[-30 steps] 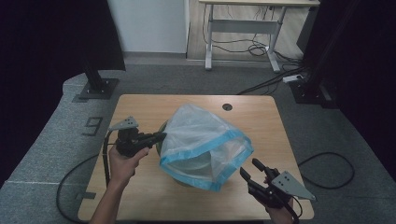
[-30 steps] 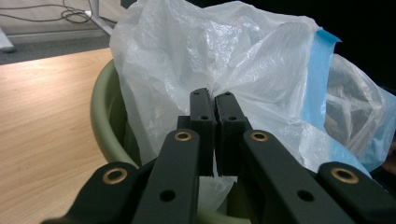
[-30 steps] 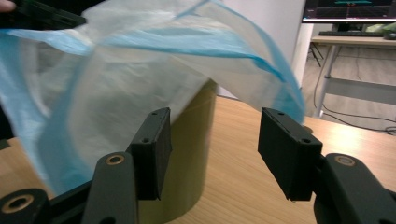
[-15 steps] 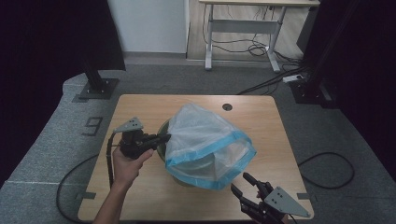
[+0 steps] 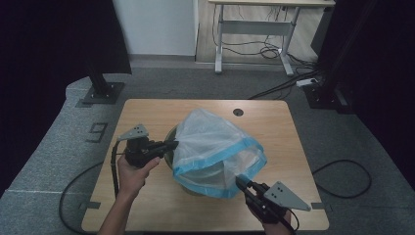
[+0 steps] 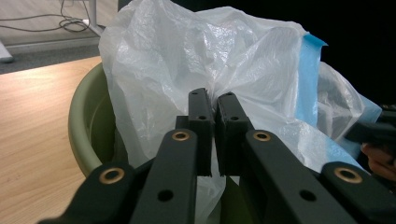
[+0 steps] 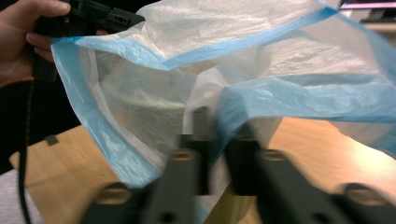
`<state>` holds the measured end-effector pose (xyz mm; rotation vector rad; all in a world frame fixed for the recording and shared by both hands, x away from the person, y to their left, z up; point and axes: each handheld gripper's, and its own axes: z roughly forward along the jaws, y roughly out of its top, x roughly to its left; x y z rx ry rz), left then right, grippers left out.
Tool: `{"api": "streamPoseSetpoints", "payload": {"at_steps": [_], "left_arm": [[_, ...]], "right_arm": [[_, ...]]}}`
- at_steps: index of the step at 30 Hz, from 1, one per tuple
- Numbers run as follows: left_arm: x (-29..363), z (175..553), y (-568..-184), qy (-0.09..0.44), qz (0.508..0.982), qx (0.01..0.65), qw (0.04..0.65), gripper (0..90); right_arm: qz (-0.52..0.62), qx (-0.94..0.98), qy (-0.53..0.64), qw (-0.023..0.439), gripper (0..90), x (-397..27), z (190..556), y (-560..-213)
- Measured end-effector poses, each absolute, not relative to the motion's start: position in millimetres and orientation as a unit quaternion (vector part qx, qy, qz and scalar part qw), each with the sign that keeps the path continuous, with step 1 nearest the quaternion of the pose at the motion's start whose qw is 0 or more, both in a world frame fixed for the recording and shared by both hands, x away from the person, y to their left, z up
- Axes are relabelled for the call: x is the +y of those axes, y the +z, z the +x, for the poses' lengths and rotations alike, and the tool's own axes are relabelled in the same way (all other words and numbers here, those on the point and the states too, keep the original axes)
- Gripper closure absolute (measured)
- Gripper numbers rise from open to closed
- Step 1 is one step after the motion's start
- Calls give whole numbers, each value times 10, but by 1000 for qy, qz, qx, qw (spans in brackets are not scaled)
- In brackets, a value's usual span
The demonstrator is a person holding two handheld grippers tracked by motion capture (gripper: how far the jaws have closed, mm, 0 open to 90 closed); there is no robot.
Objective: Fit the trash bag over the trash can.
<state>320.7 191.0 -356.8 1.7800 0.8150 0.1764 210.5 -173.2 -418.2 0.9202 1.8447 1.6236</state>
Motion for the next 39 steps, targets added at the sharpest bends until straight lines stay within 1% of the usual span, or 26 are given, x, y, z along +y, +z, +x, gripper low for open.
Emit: {"api": "streamPoseSetpoints", "payload": {"at_steps": [1,2,4,5,6,7,11,15,22,26,32,36,39], "left_arm": [[1916,3198,-3566,77,752,347,555,798],[1916,3185,-3563,84,751,349,554,739],[1908,3143,-3553,102,749,352,552,575],[1906,3126,-3548,106,750,351,550,507],[1906,3101,-3541,108,749,349,553,486],[1910,3082,-3534,108,748,347,556,444],[1909,3002,-3501,116,744,351,557,324],[1907,2889,-3500,134,744,353,551,241],[1890,2768,-3601,123,752,343,549,232],[1890,2723,-3610,119,754,336,552,233],[1789,2650,-3604,111,768,322,543,233],[1721,2677,-3621,101,768,327,541,282],[1671,2728,-3651,92,770,330,538,405]], "right_arm": [[343,677,601,249,889,-1730,2140,-4170],[346,676,601,249,889,-1726,2164,-4159],[349,673,600,256,889,-1713,2200,-4132],[348,672,601,257,889,-1708,2216,-4117],[348,672,601,257,889,-1700,2225,-4105],[346,672,601,260,889,-1686,2234,-4090],[343,674,599,263,889,-1634,2251,-4070],[344,673,597,269,889,-1599,2257,-4051],[342,676,591,275,889,-1557,2291,-4009],[343,679,587,278,889,-1543,2312,-4005],[344,680,585,277,889,-1526,2329,-4010],[341,683,581,281,889,-1509,2325,-4010],[335,685,580,286,889,-1494,2308,-4002]]}}
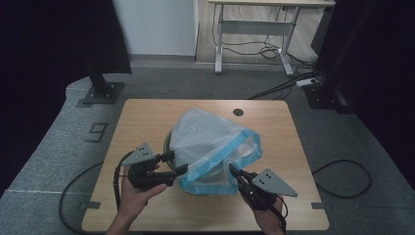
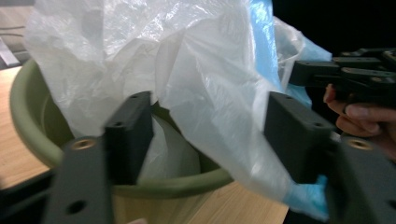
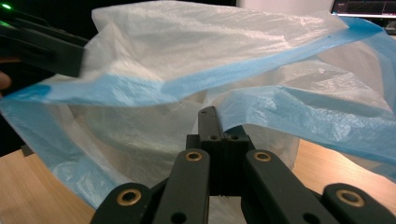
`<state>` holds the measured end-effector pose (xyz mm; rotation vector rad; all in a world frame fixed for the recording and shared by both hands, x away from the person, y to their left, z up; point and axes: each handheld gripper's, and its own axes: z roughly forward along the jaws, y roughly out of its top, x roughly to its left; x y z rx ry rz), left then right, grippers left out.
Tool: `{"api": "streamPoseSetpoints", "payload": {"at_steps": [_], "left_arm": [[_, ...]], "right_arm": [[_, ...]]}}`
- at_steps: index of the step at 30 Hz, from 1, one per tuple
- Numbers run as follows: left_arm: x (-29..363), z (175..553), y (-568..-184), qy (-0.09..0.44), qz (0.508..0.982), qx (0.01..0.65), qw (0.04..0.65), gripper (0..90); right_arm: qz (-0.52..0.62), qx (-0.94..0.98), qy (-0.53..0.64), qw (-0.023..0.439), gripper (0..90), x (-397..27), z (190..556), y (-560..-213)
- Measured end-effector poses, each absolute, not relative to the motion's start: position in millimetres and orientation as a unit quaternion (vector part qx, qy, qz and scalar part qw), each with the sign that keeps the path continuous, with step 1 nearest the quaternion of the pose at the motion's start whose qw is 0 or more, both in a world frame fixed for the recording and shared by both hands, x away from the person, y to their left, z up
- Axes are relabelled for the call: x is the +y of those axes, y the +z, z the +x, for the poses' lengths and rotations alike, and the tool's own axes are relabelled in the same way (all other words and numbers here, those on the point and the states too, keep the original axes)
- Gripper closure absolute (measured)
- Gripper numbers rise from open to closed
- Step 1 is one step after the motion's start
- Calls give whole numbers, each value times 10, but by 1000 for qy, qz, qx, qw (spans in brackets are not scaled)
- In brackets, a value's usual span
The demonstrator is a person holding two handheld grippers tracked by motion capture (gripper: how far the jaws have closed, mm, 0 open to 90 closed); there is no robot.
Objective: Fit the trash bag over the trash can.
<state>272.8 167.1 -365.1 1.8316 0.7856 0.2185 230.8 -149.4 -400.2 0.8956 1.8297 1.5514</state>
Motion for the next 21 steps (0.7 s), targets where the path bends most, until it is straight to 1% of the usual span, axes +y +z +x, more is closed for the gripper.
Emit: {"api": "streamPoseSetpoints", "payload": {"at_steps": [6,9,10,13,21], "left_arm": [[1603,2777,-3717,60,788,306,531,710],[1613,2804,-3735,45,793,293,532,832],[1621,2816,-3735,43,794,290,533,857],[1670,2859,-3717,43,792,291,535,891],[1860,2950,-3639,53,785,290,545,897]], "right_arm": [[338,679,583,290,889,-1538,2307,-3996],[342,676,585,290,889,-1564,2311,-3995],[342,676,585,290,889,-1570,2313,-3996],[343,676,584,291,889,-1581,2323,-4007],[355,669,584,293,889,-1645,2372,-4031]]}}
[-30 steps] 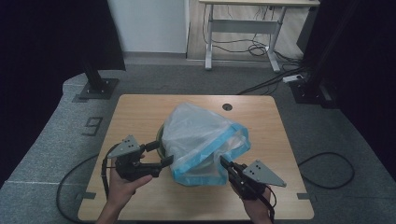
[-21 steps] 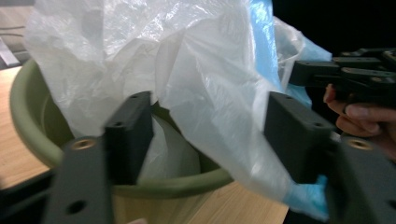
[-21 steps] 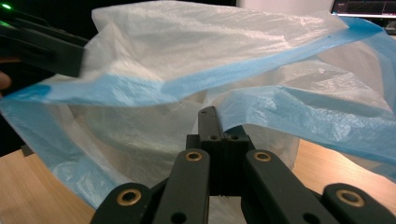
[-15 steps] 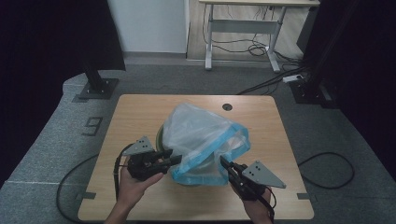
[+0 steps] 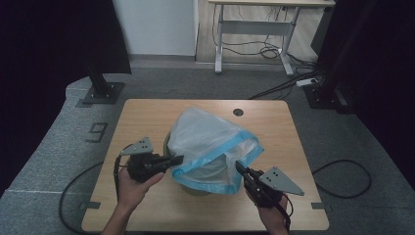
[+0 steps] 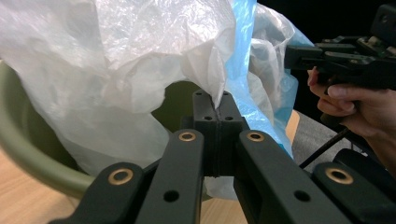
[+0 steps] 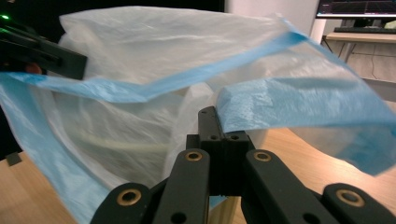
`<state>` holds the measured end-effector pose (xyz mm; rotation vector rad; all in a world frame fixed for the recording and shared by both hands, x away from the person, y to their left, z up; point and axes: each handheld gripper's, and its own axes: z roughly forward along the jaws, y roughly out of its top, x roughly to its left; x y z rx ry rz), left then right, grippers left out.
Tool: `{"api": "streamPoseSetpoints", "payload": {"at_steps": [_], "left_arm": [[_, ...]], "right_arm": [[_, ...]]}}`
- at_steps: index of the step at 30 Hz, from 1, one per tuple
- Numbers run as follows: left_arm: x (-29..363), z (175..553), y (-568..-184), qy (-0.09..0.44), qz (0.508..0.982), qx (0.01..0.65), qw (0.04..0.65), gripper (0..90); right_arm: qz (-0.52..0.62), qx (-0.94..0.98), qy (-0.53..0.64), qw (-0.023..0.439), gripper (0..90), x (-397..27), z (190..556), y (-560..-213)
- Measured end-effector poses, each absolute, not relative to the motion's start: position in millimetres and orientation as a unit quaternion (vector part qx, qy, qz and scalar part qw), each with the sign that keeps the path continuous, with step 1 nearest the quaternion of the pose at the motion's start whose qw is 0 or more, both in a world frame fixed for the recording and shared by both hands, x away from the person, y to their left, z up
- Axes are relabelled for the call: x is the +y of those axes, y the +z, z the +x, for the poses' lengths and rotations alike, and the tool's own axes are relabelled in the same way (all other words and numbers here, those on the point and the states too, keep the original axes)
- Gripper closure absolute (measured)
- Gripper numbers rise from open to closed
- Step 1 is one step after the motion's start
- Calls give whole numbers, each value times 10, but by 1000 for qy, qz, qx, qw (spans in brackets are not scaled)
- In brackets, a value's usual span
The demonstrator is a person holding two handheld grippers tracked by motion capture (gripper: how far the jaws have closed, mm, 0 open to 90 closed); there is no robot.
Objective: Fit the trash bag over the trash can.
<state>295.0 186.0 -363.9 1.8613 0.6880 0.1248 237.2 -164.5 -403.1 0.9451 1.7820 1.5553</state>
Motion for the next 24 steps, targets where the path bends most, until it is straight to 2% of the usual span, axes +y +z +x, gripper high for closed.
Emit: {"api": "streamPoseSetpoints", "payload": {"at_steps": [13,24], "left_arm": [[2246,3062,-3650,44,759,315,568,898],[2533,3079,-3855,18,743,339,576,898]], "right_arm": [[378,668,569,294,889,-1743,2477,-4115],[400,674,556,279,889,-1782,2555,-4314]]}}
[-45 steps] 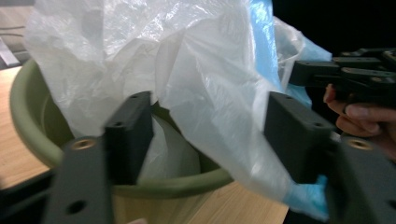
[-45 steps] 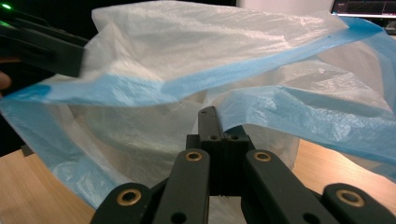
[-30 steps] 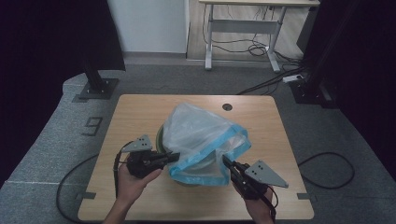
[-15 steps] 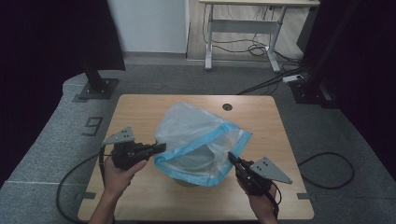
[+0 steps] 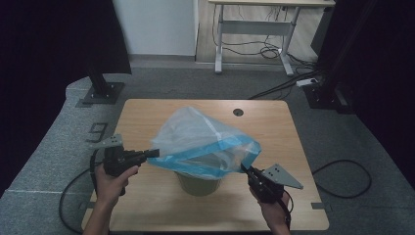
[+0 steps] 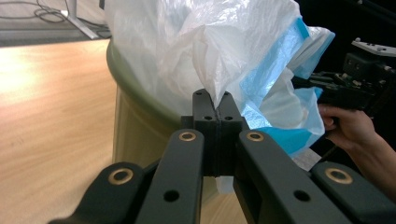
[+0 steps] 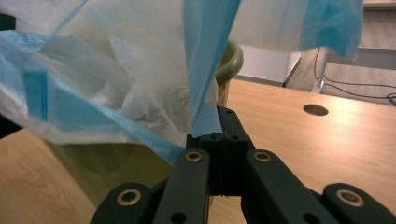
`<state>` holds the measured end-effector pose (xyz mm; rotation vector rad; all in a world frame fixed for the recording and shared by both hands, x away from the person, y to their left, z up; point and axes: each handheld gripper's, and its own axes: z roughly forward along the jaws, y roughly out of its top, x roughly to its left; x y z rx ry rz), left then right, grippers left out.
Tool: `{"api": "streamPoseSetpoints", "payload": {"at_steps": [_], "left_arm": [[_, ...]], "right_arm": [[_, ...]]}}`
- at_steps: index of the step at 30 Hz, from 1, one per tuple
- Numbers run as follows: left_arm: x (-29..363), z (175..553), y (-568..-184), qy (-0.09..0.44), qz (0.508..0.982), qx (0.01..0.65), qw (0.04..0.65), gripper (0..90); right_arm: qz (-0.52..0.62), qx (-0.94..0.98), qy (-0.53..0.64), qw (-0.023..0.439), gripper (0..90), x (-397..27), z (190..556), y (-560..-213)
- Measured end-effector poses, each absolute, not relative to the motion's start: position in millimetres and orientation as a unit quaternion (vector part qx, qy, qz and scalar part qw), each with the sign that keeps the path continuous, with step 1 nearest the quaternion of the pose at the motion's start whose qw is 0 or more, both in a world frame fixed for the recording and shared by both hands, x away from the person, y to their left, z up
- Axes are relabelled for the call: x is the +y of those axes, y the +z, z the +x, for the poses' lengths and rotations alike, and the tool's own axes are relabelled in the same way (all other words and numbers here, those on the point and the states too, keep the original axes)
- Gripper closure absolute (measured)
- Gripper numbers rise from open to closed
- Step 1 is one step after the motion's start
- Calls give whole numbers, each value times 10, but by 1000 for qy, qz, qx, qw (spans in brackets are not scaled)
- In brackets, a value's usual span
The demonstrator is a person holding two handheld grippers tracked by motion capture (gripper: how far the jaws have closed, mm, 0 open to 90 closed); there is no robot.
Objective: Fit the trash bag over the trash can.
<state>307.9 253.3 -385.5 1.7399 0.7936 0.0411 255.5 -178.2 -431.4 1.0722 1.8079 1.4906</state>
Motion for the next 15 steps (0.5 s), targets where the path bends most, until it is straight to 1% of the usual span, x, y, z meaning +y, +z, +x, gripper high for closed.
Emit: {"api": "streamPoseSetpoints", "payload": {"at_steps": [8,15], "left_arm": [[2682,2998,-4025,4,738,347,578,898],[2680,3031,-4161,0,748,351,564,897]], "right_arm": [[391,687,551,269,889,-1778,2405,-4440],[405,691,541,257,889,-1825,2467,-4548]]}}
